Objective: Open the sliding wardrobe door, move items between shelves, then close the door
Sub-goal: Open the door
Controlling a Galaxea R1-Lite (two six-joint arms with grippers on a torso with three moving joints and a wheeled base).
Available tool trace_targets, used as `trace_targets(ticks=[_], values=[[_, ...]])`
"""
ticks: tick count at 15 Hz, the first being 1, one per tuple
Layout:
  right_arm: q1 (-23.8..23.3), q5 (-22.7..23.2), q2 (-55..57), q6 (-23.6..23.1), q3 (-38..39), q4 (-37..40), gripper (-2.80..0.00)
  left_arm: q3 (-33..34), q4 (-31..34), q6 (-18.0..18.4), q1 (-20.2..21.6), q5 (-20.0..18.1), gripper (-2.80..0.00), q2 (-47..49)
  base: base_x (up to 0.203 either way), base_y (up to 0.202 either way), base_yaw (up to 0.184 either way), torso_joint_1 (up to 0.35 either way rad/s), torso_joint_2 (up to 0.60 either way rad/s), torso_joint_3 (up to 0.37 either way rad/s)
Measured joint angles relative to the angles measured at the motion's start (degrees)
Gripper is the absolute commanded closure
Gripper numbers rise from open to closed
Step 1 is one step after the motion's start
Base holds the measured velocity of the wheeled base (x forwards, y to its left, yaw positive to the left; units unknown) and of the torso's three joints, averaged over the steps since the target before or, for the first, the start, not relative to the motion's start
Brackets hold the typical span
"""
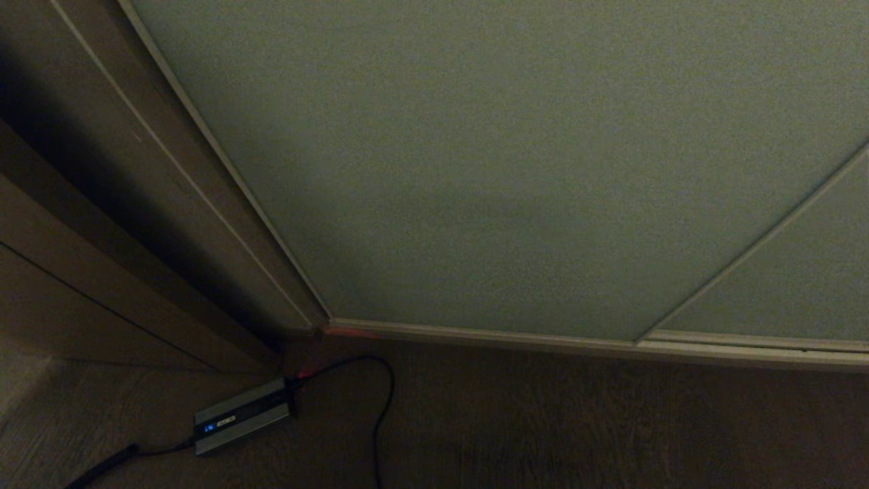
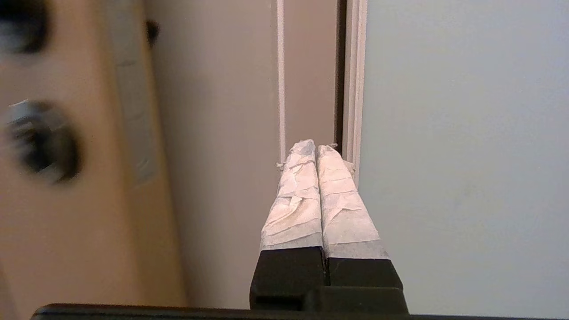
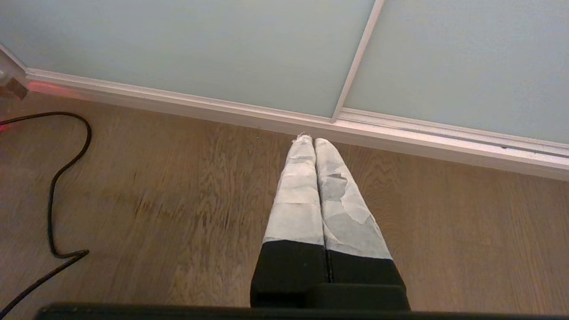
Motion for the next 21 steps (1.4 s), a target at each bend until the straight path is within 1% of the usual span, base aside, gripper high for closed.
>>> trace_targets(ticks=[2,3,7,10,13,16,21], values=[[0.0,0.0,0.0,0.0,0.0,0.0,0.00,-4.5,1.4,-0.2,-0.3,-0.3,0.00,4.1,0.000,0.000,0.000,0.000,0.00,0.000],[0.0,0.0,0.0,0.0,0.0,0.0,0.00,-6.8,3.5,-0.4,-0.6,-0.3,0.00,5.7,0.000,0.000,0.000,0.000,0.00,0.000],[0.0,0.0,0.0,0.0,0.0,0.0,0.00,-14.3,11.8,-2.9,-1.2,-0.5,0.00,10.5,0.000,0.000,0.000,0.000,0.00,0.000],[0.0,0.0,0.0,0.0,0.0,0.0,0.00,-18.7,15.3,-3.7,-1.5,-0.6,0.00,13.3,0.000,0.000,0.000,0.000,0.00,0.000],[0.0,0.0,0.0,0.0,0.0,0.0,0.00,-21.4,16.2,-4.1,-1.8,-2.1,0.00,15.7,0.000,0.000,0.000,0.000,0.00,0.000],[0.0,0.0,0.0,0.0,0.0,0.0,0.00,-23.5,19.2,-4.3,-2.0,-2.3,0.00,17.7,0.000,0.000,0.000,0.000,0.00,0.000],[0.0,0.0,0.0,0.0,0.0,0.0,0.00,-25.8,19.7,-4.8,-2.0,-2.1,0.00,20.2,0.000,0.000,0.000,0.000,0.00,0.000]])
